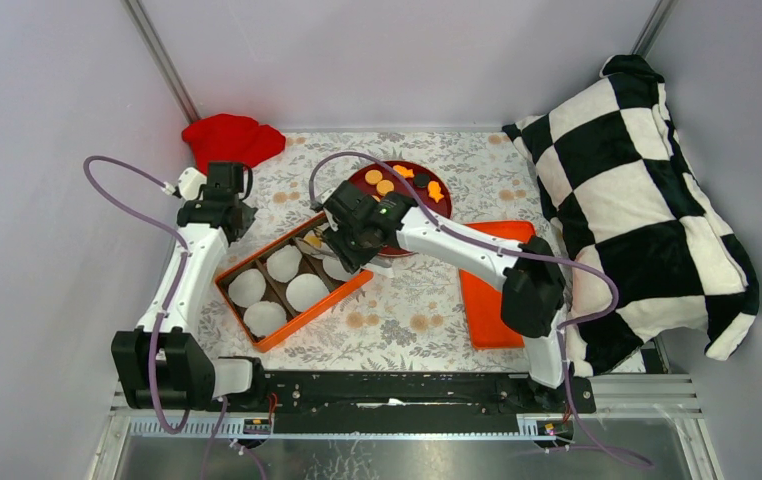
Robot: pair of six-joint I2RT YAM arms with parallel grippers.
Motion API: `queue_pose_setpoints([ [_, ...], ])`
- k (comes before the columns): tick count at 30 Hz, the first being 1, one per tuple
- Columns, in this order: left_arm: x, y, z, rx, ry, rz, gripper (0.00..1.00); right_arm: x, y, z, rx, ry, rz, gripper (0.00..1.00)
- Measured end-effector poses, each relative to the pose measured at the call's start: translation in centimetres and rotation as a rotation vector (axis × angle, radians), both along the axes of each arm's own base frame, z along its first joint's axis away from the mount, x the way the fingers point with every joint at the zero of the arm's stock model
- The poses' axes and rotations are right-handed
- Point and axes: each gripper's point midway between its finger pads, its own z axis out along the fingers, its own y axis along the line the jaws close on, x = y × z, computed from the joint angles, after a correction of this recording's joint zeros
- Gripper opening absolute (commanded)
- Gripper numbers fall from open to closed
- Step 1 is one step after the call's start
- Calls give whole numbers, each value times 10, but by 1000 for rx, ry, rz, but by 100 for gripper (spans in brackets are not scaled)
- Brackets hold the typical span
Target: Pack the cookies
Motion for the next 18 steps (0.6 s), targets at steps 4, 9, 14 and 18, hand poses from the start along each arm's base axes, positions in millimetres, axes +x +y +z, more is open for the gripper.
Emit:
queue_pose_setpoints([
  [4, -3, 2, -7, -5, 18, -3, 0, 7, -3, -14, -41, -4, -17, 6],
  [9, -3, -1, -11, -17, 25, -32, 0, 14, -9, -22, -82, -26, -37, 6],
  [14, -3, -4, -13, -22, 30, -56, 0, 19, -11, -22, -96, -52, -49, 39],
  [18, -2, -6, -13, -21, 28, -79, 0, 24, -10, -20, -92, -73, -51, 46],
])
